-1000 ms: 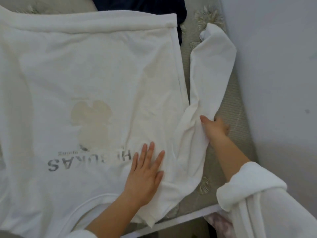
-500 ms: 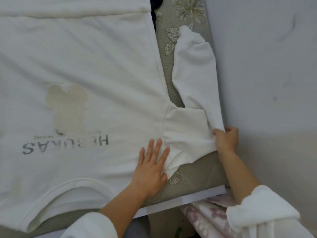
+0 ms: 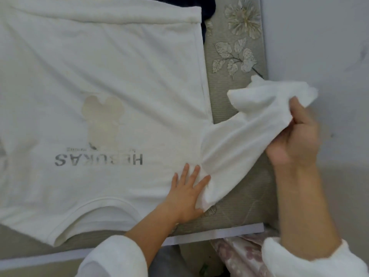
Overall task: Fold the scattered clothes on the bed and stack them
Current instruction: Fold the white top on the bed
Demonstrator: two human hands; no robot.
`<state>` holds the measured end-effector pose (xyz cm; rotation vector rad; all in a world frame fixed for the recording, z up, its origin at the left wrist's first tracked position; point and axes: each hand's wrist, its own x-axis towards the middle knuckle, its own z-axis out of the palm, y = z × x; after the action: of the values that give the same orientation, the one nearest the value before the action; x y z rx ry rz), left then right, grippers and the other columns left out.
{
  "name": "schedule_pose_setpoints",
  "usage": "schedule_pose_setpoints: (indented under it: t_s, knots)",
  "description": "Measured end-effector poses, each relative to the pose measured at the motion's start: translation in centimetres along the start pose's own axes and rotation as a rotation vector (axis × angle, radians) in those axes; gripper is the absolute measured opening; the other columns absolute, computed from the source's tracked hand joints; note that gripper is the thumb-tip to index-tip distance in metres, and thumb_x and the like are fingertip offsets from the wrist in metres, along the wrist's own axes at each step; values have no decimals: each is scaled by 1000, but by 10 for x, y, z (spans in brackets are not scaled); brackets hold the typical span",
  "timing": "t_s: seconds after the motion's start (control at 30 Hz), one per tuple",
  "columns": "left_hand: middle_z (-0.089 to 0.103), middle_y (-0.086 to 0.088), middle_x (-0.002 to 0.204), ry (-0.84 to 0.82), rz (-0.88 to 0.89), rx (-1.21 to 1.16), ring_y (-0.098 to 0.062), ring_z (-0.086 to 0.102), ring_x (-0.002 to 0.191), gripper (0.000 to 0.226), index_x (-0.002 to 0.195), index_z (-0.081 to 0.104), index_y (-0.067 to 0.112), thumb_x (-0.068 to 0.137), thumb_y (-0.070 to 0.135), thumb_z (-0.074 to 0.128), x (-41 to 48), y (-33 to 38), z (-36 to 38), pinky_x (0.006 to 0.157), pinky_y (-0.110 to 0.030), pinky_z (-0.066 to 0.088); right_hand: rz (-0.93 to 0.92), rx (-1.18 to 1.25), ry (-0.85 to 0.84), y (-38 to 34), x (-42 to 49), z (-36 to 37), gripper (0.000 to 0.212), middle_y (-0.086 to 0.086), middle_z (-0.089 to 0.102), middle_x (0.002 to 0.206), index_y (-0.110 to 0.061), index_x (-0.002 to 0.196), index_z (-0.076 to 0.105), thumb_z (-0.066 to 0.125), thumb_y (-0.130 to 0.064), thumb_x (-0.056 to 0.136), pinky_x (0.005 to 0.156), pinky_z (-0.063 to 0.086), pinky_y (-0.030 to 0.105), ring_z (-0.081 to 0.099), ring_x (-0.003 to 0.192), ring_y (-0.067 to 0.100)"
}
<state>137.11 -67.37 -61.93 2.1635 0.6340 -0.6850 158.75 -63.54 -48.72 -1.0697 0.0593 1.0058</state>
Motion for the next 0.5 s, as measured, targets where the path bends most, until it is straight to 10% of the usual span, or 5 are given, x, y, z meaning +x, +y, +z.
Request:
schedule_pose_setpoints:
  t_s: [0.17, 0.3, 0.43, 0.5]
  knots:
    - [-24, -9, 157, -32, 42, 169, -38, -31, 138, 77, 152, 1, 28, 94, 39, 50, -10, -6, 7, 114, -56, -11, -235, -1042, -428, 89, 21, 101, 56, -5, 61, 118, -22, 149, 32, 45, -11, 95, 94, 50, 31, 62, 102, 11]
    - [18, -13, 158, 151, 115, 252, -37, 13, 145, 82, 149, 21, 31, 82, 45, 65, -16, -18, 32, 112, -55, 2, 186, -1908, -925, 154, 23, 102, 62, 6, 60, 119, -40, 152, 11, 43, -39, 99, 90, 43, 30, 56, 111, 23]
    - [8, -7, 160, 64, 203, 47, -26, 3, 147, 63, 150, 20, 30, 93, 28, 47, -28, -32, 35, 118, -49, 0, 183, -2074, -806, 171, 22, 53, 64, 12, 41, 147, -36, 153, 4, 41, -29, 100, 100, 43, 37, 47, 126, 29]
    - [33, -6, 153, 189, 155, -234, -23, 28, 140, 54, 141, 44, 22, 88, 21, 42, -38, -44, 25, 116, -39, 22, 168, -2056, -733, 168, 18, 30, 67, 15, 46, 141, -32, 153, 5, 44, -27, 98, 98, 42, 34, 49, 122, 29]
